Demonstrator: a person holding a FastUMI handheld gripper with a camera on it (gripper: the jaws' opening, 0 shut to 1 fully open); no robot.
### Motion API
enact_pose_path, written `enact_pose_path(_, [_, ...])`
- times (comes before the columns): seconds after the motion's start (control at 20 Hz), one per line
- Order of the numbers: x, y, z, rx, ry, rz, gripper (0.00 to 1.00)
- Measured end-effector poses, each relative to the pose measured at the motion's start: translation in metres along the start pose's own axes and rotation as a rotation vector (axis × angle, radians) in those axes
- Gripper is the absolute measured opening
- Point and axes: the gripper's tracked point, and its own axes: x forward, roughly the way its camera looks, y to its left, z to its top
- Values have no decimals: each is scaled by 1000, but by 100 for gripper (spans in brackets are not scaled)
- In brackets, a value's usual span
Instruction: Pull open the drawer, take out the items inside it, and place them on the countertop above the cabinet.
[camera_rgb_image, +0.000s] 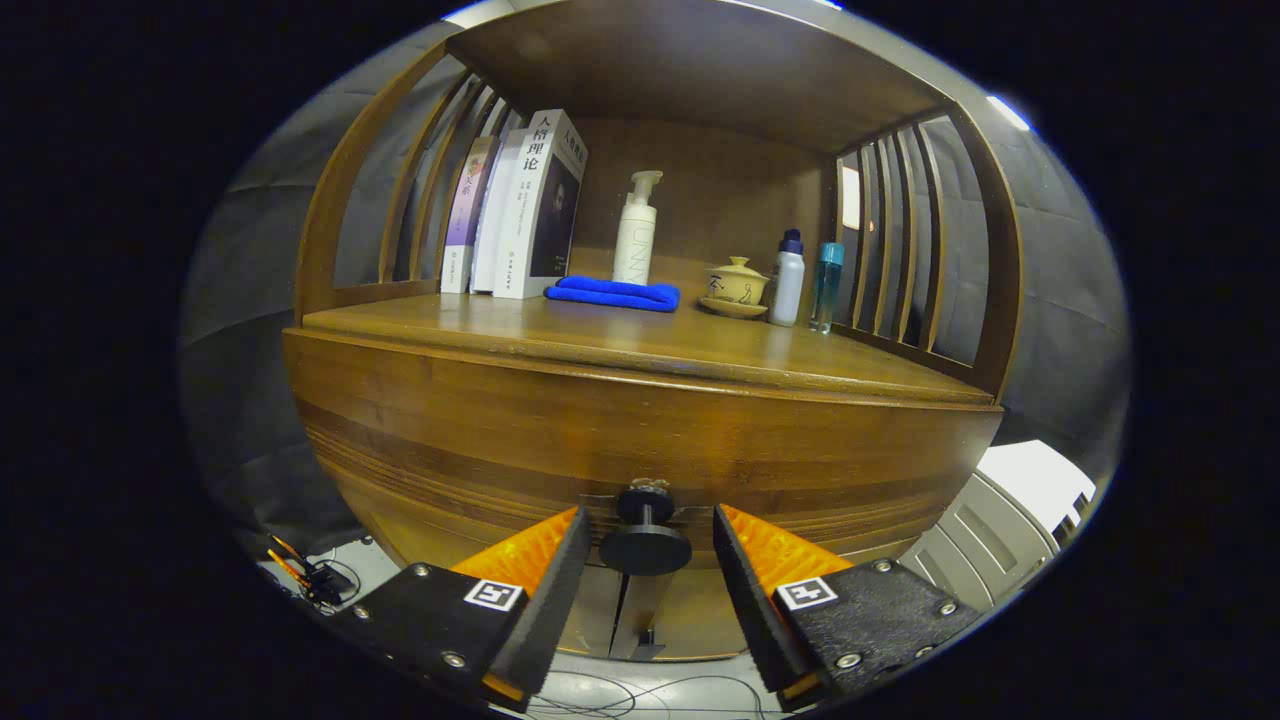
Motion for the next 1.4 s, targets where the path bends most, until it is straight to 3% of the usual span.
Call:
enact_pose_path(0.1, [5, 6, -2, 30, -6, 33, 68])
enact_pose_path(0.2, [4, 5, -1, 46, -15, 36, 50])
enact_pose_path(0.65, [4, 4, -4, 79, -53, 13, 29])
enact_pose_path(0.95, [-8, 4, -8, 103, -51, 18, 29])
enact_pose_path(1.4, [-64, 2, -23, 99, -64, 3, 29])
